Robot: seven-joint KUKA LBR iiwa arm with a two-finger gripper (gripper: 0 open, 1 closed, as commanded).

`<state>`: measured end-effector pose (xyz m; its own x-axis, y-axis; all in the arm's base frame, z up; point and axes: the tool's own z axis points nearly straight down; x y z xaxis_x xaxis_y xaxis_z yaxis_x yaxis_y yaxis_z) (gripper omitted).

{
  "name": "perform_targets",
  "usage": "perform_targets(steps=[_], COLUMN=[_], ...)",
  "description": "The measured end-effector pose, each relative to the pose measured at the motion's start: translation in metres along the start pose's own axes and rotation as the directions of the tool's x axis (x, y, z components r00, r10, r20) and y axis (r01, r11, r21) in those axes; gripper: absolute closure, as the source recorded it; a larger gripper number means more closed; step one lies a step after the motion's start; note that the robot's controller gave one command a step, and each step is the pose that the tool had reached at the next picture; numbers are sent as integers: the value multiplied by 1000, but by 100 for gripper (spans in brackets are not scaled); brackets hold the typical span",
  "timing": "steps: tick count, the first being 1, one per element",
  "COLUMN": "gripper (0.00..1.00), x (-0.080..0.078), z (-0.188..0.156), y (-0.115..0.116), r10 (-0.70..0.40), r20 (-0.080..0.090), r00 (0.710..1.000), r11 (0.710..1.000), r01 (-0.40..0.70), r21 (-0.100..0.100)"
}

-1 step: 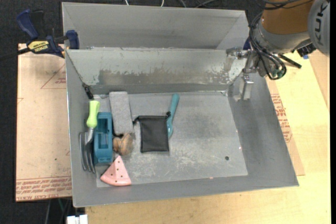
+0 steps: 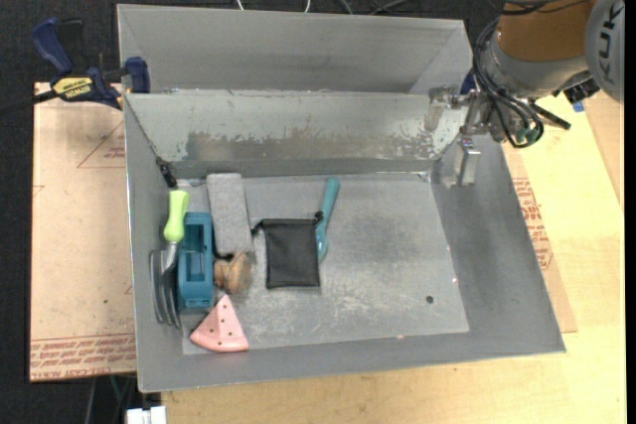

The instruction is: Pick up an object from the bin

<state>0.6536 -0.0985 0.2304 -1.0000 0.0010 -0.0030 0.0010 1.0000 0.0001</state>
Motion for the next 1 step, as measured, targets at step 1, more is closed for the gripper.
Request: perform_targets(steps=[1], gripper=[0], x=[33], z=[85], y=[57], r10=[-30], r20=[1], r00=[1000], r11=[1000], r01=[30], r21=[-1])
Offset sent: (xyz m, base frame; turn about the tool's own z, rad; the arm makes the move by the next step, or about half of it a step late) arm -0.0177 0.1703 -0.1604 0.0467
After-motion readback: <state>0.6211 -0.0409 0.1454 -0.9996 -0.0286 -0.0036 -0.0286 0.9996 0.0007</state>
